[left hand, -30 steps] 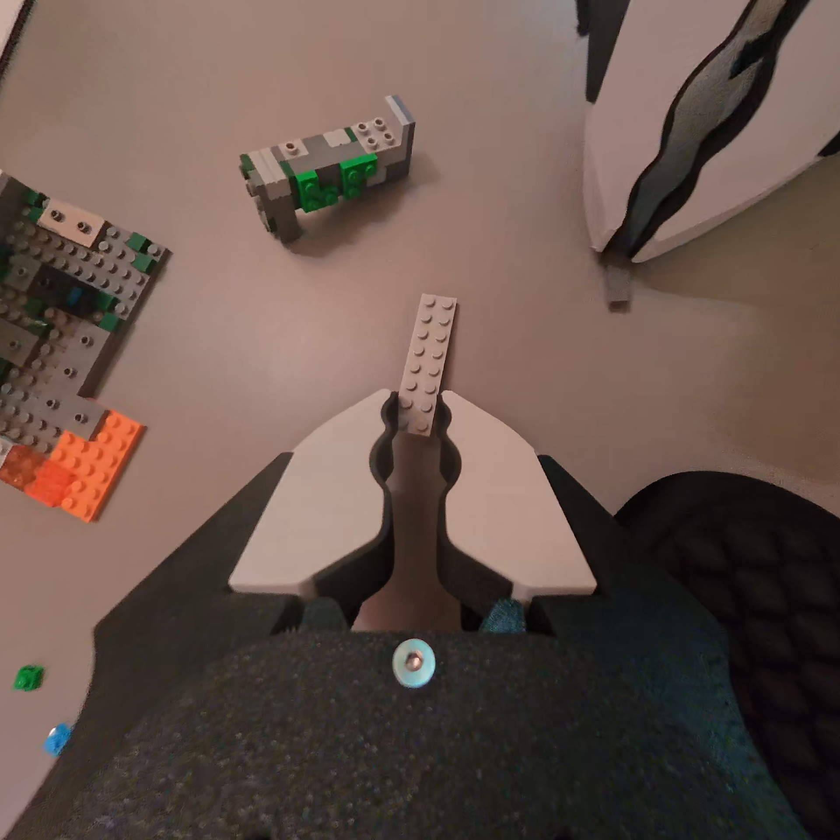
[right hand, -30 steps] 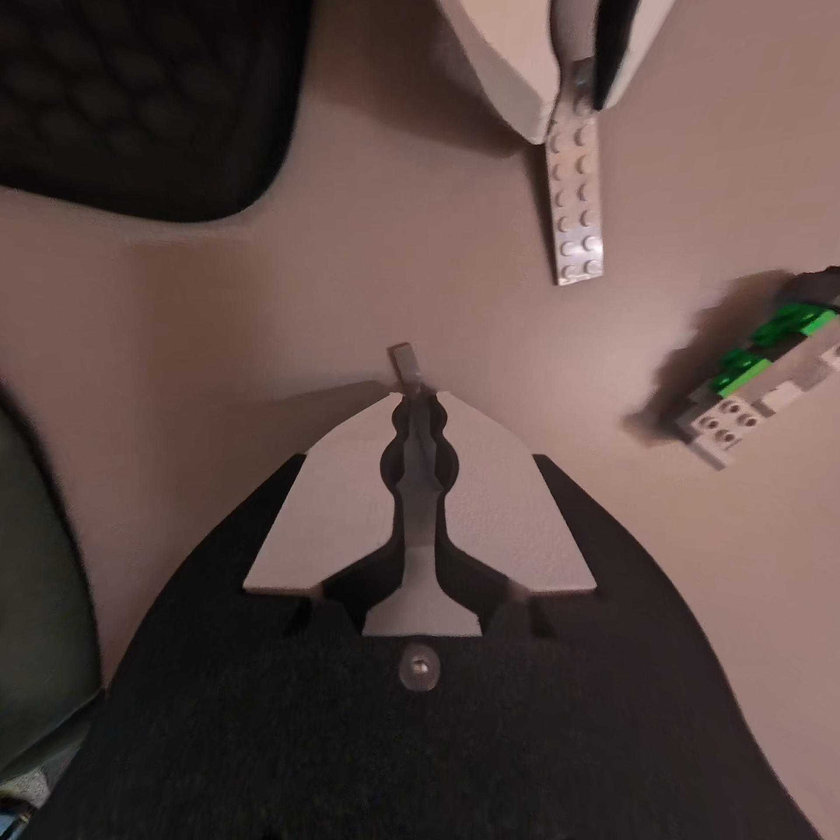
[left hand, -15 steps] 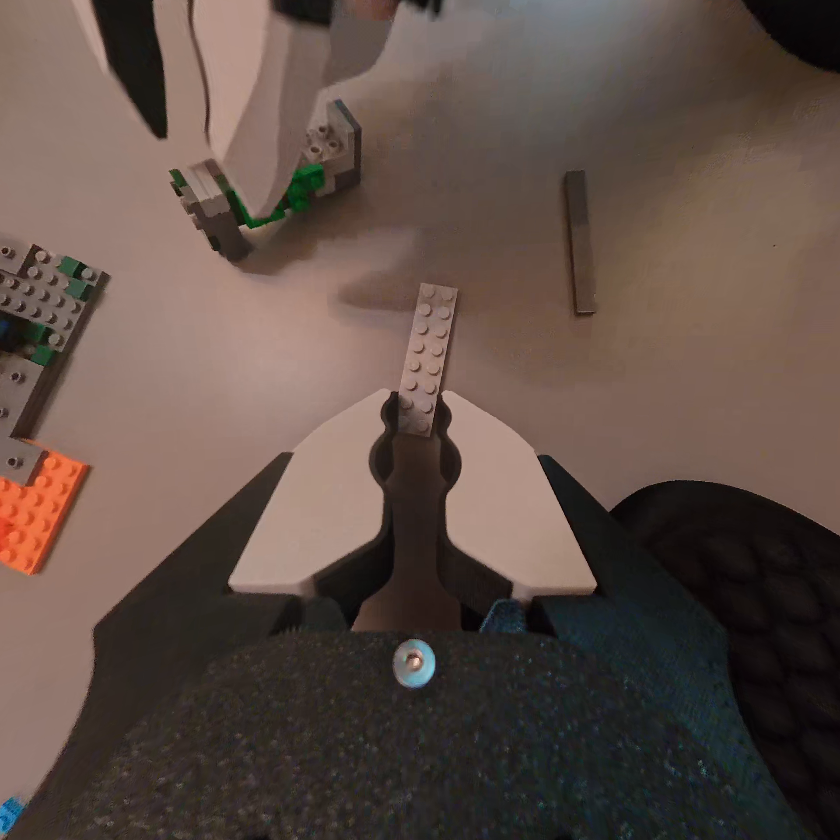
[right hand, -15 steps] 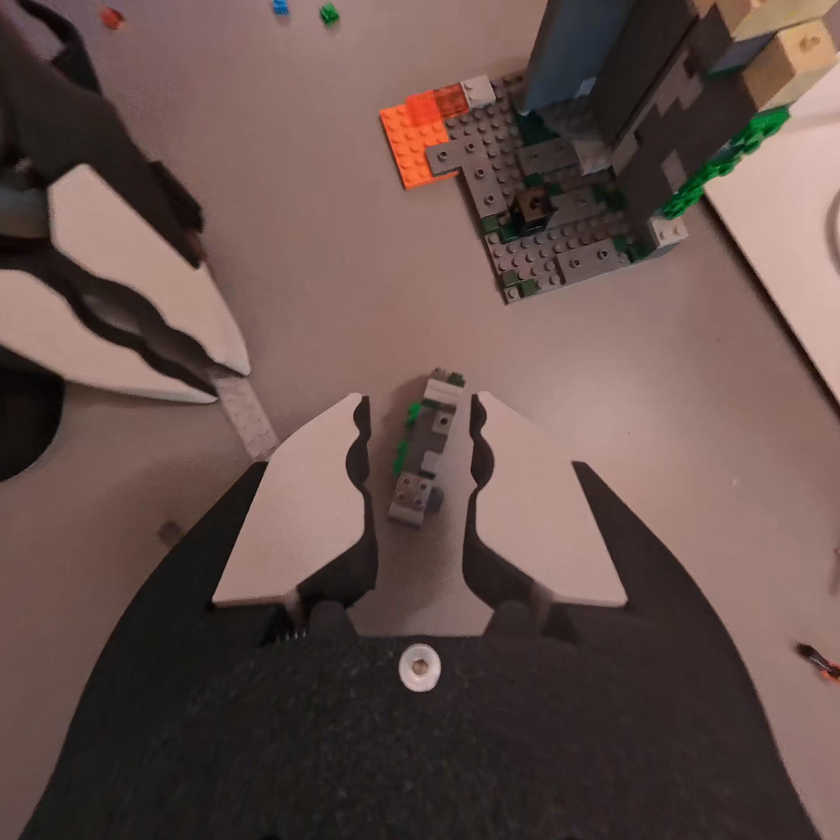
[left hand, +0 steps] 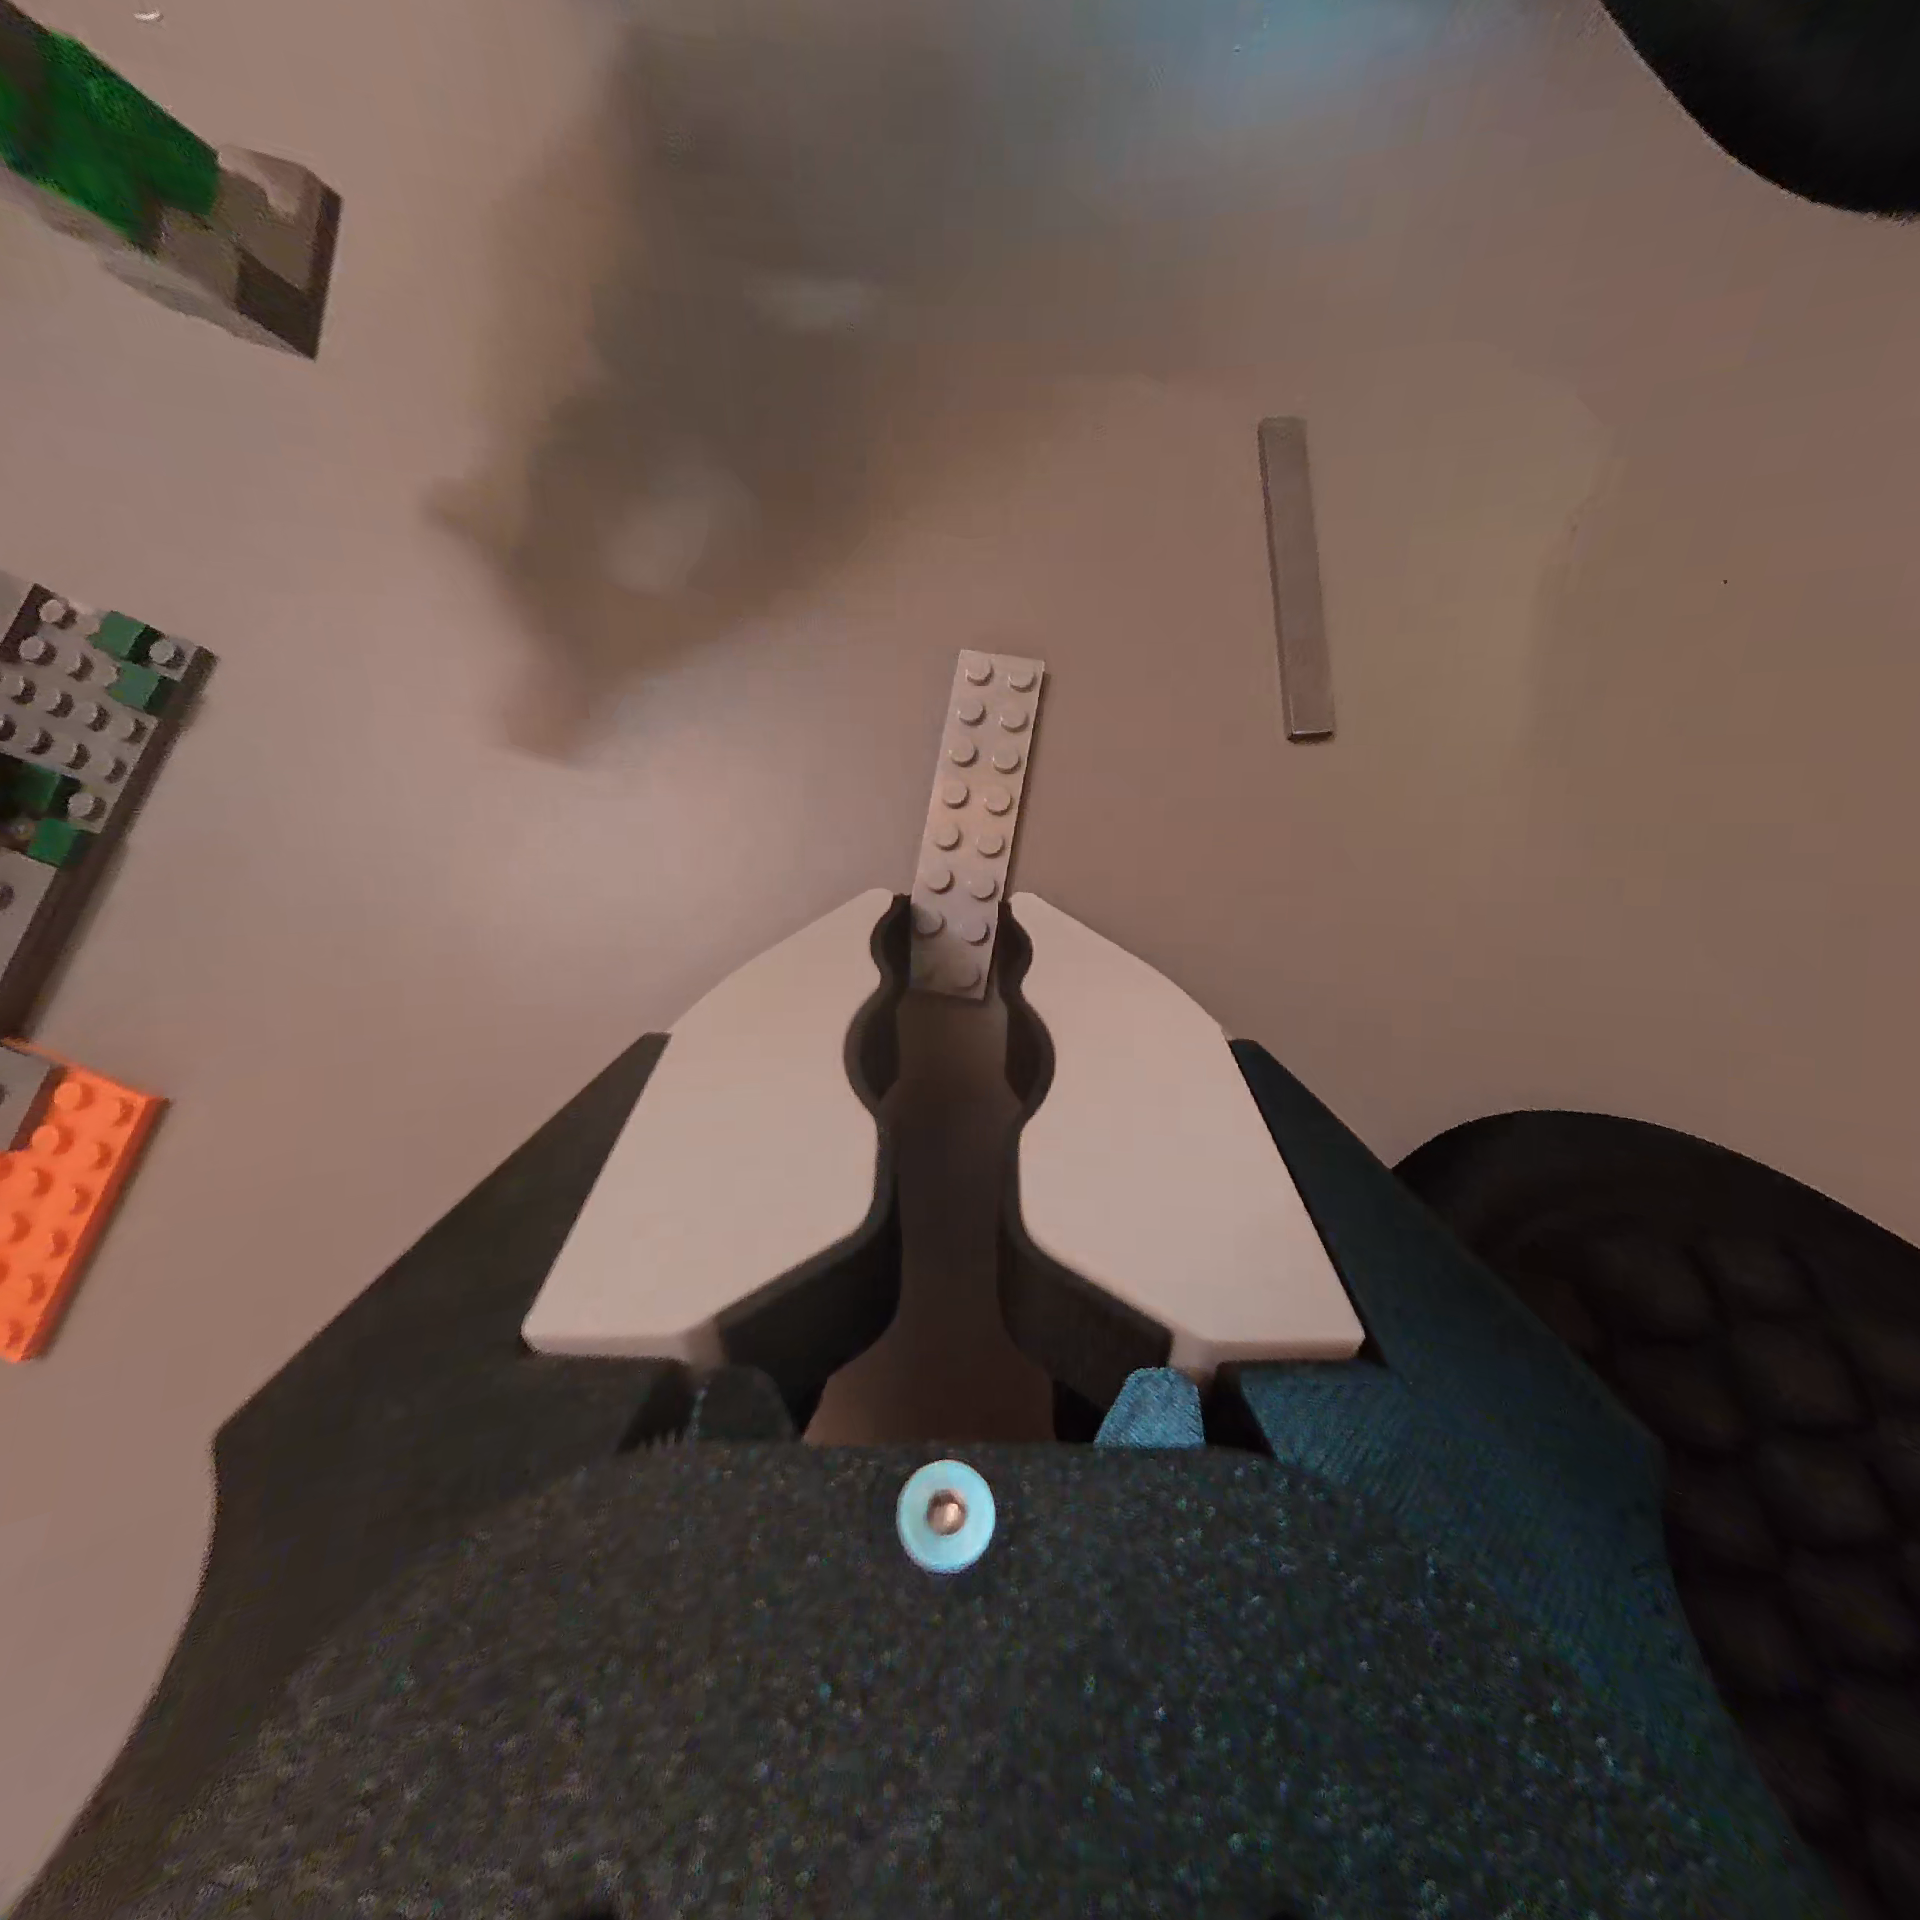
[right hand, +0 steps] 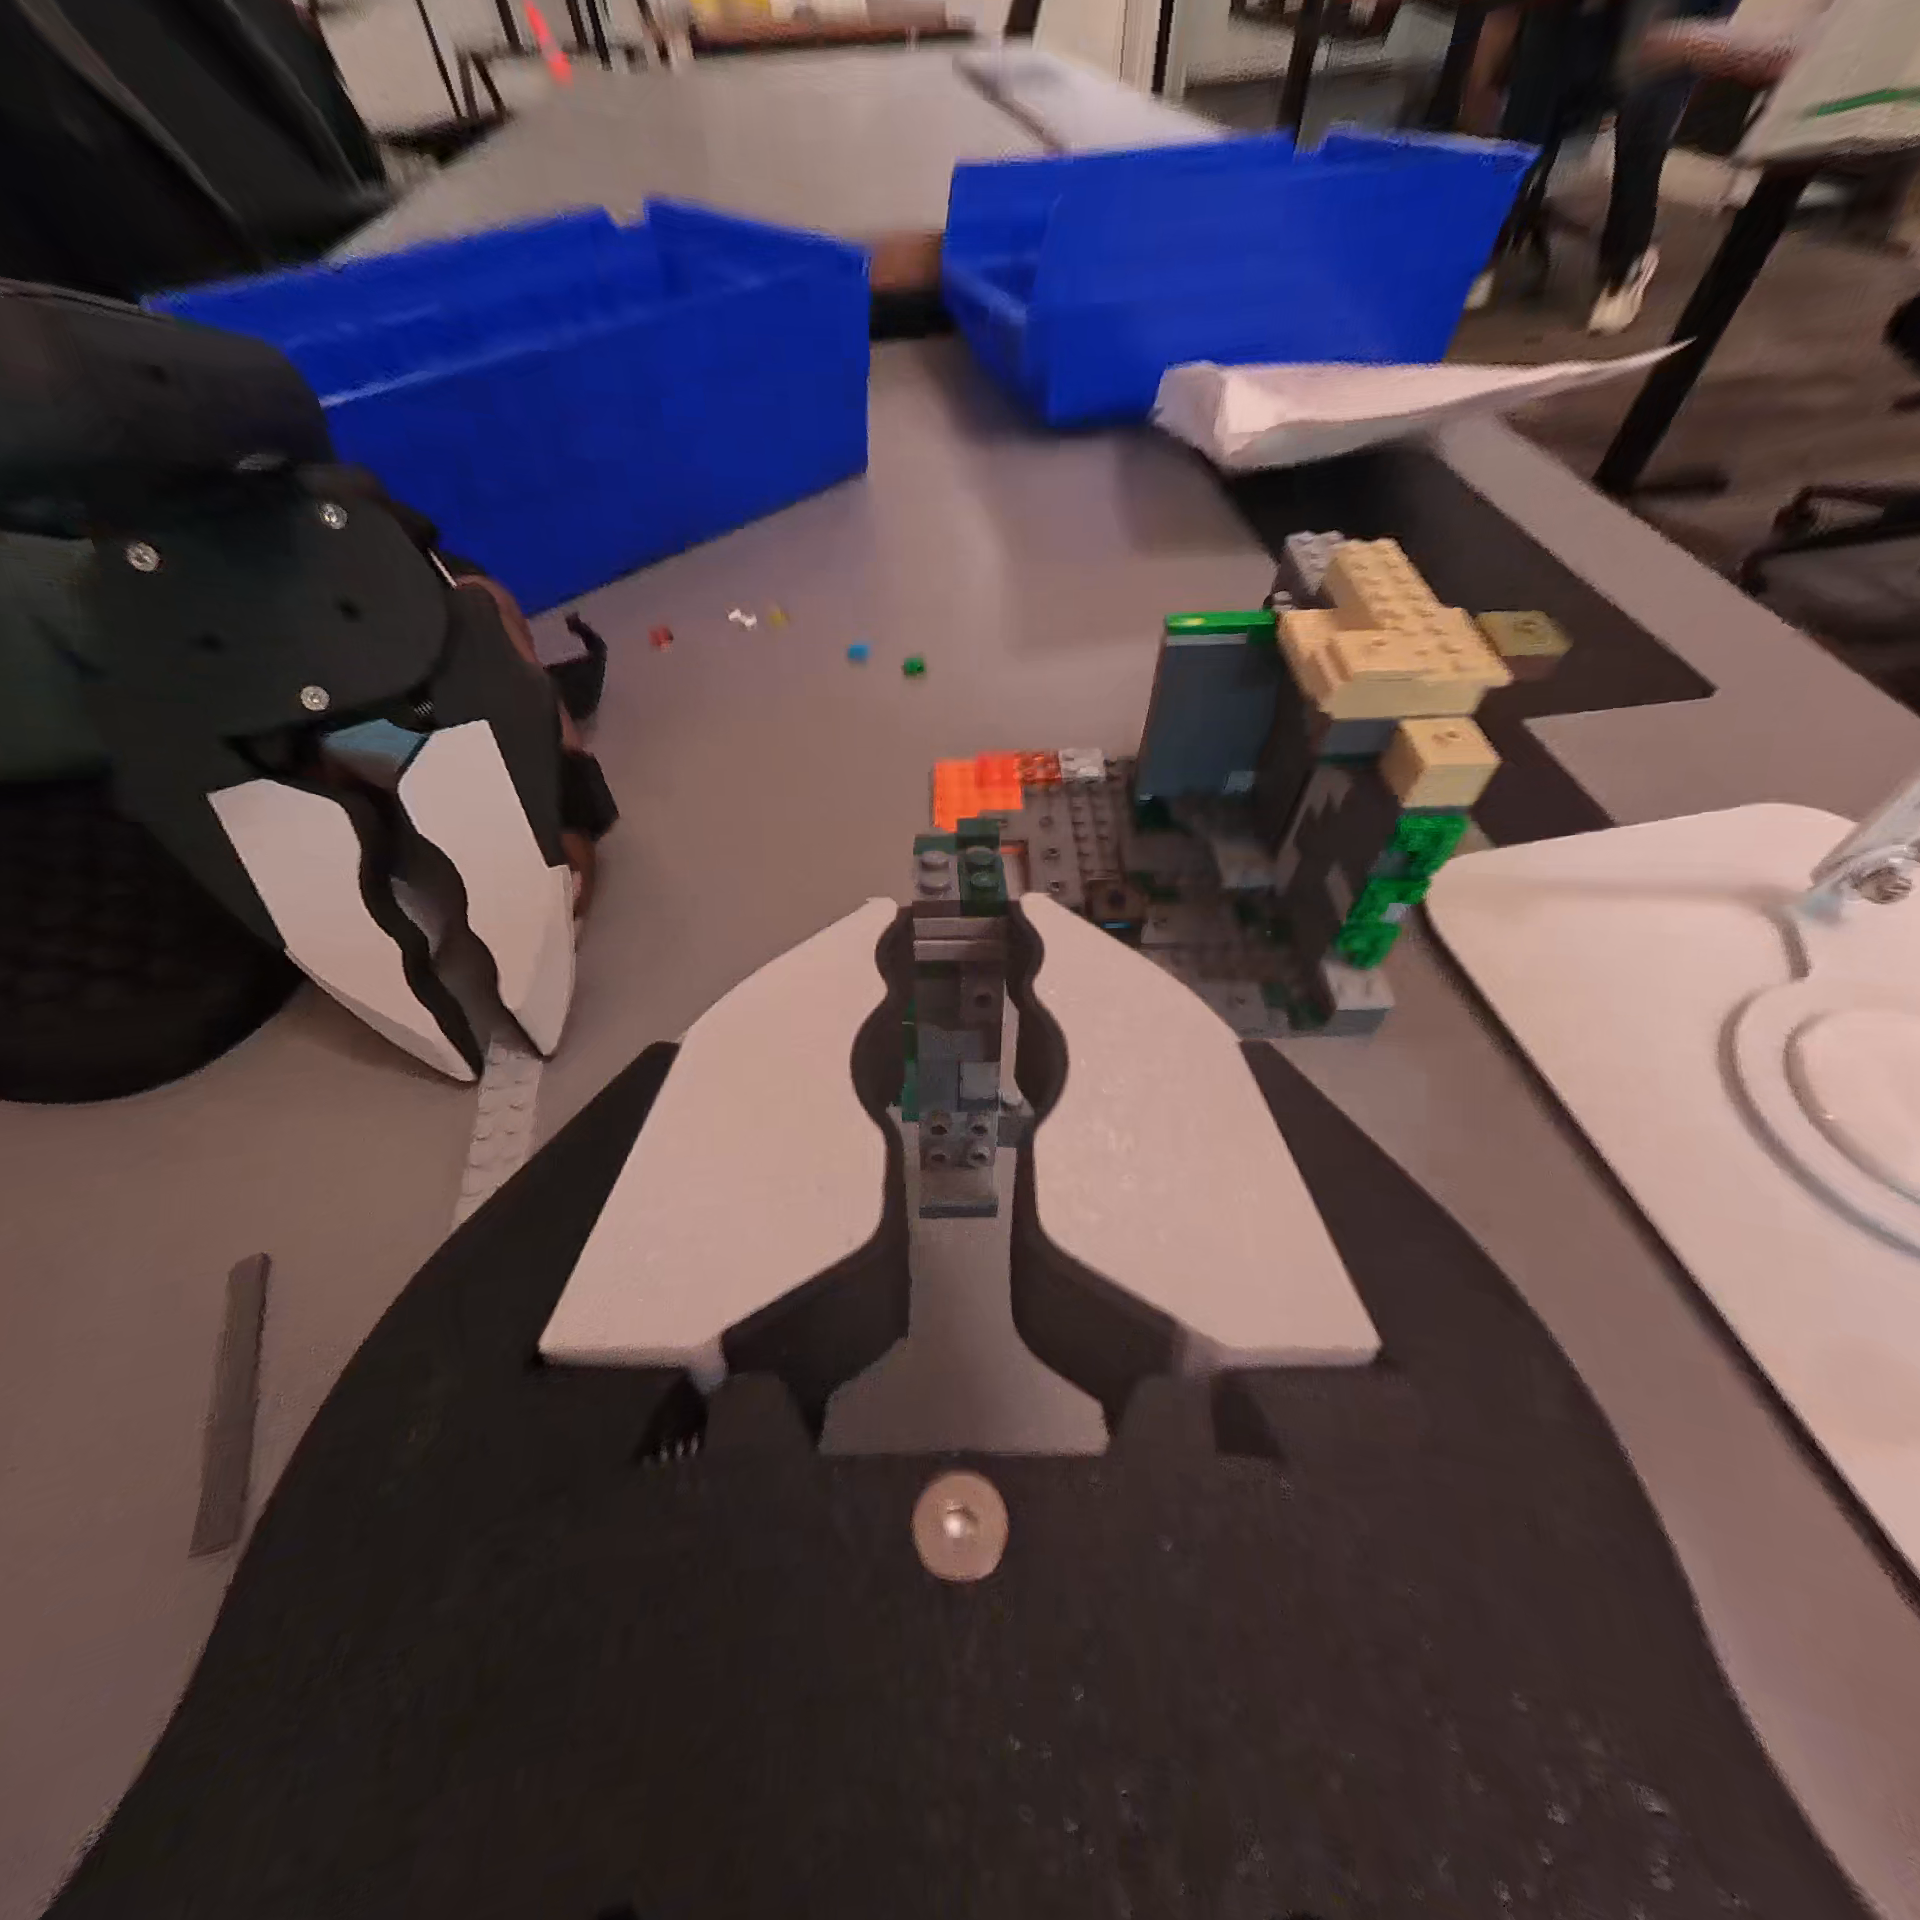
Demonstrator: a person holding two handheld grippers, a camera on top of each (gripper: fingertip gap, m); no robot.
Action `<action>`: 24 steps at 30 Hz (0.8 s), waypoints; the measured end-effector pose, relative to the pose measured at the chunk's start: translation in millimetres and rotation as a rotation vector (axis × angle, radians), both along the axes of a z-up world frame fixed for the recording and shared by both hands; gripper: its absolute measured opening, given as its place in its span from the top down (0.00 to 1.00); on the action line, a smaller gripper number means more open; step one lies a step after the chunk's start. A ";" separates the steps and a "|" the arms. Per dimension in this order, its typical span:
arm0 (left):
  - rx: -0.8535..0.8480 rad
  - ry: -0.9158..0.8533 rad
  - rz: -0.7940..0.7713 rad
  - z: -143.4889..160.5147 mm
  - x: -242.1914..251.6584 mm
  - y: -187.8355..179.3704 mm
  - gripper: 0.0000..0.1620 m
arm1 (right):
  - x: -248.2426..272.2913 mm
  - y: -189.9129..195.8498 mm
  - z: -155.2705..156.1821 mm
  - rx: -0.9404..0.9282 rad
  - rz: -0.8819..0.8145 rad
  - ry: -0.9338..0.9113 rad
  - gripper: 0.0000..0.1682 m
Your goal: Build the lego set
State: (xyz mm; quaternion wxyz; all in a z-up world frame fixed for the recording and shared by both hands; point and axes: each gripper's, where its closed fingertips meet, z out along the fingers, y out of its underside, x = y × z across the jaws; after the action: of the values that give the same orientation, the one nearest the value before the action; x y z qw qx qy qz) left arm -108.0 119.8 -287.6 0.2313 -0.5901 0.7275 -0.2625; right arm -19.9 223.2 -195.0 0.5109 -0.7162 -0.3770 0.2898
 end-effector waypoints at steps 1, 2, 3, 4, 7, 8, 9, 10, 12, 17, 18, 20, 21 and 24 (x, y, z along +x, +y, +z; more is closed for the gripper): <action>-0.003 -0.002 0.000 0.1 0.1 0.0 0.90 | 7.0 1.3 -4.1 0.006 -0.005 0.009 0.91; -0.007 -0.004 0.000 0.0 0.2 0.0 0.90 | 13.6 1.3 -10.5 0.004 -0.010 0.003 0.91; -0.011 -0.006 0.000 0.1 0.5 0.2 0.90 | 19.1 0.1 -16.9 0.001 -0.015 -0.004 0.91; -0.013 -0.008 0.000 0.1 0.8 0.2 0.90 | 23.5 -2.1 -22.4 -0.005 -0.018 -0.008 0.91; -0.020 -0.014 -0.002 0.2 1.9 0.2 0.90 | 33.1 -10.9 -32.4 -0.012 -0.022 -0.020 0.90; -0.022 -0.016 -0.002 0.3 2.3 0.3 0.91 | 35.5 -13.9 -32.5 -0.014 -0.023 -0.013 0.90; -0.023 -0.017 -0.002 0.3 2.6 0.3 0.91 | 38.4 -16.2 -32.7 -0.017 -0.025 -0.009 0.90; -0.024 -0.018 -0.002 0.3 2.8 0.2 0.91 | 41.6 -18.1 -32.9 -0.019 -0.028 -0.010 0.90; -0.024 -0.020 -0.003 0.2 3.0 0.2 0.91 | 47.6 -21.6 -34.1 -0.025 -0.033 -0.018 0.90; -0.024 -0.023 -0.004 0.4 3.5 0.3 0.91 | 53.3 -26.1 -35.6 -0.038 -0.034 -0.028 0.90; -0.025 -0.025 -0.004 0.3 3.7 0.2 0.91 | 52.6 -26.1 -35.0 -0.035 -0.033 -0.032 0.90; -0.026 -0.030 -0.003 0.6 4.3 0.0 0.91 | 51.0 -25.4 -33.1 -0.037 -0.030 -0.041 0.89; -0.026 -0.032 -0.003 0.7 4.6 -0.1 0.91 | 51.1 -24.9 -31.2 -0.038 -0.033 -0.050 0.87; -0.023 -0.035 -0.006 0.9 6.1 -1.9 0.91 | 53.9 -28.3 -14.5 -0.029 -0.058 -0.067 0.81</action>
State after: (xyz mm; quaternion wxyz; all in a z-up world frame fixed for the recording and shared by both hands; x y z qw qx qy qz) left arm -101.9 117.9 -286.7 0.2367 -0.5857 0.7222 -0.2819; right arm 34.0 194.8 -209.5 0.4959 -0.7434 -0.3687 0.2559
